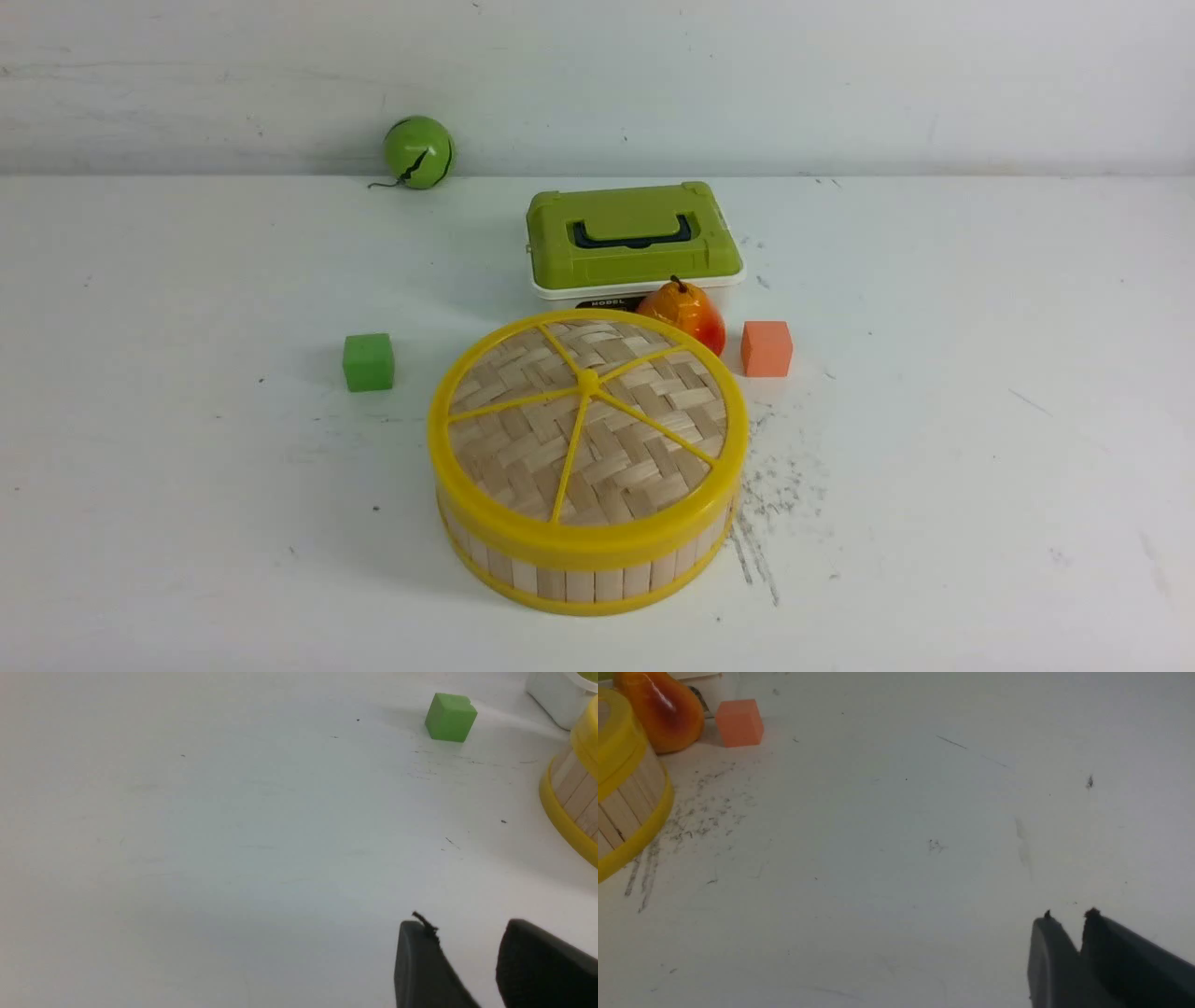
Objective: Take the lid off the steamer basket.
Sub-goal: Use the right arm to lift the lid of the steamer
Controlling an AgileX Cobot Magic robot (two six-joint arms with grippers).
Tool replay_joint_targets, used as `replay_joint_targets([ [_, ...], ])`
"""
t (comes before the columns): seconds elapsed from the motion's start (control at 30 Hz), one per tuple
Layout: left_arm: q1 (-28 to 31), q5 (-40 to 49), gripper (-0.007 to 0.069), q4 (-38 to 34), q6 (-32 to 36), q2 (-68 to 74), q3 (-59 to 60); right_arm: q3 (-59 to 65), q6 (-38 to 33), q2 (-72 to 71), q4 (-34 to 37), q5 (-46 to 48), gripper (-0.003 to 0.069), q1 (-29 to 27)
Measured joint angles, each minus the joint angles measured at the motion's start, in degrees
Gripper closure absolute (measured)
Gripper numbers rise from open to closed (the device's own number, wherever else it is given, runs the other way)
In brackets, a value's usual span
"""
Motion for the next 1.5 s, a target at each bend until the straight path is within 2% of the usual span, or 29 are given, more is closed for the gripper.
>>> replay_joint_targets([
  [1.5, 0.0, 0.0, 0.0385, 0.0, 0.0, 0.0, 0.0, 0.0, 0.0, 0.0, 0.0, 0.0, 0.0504, 0.0],
])
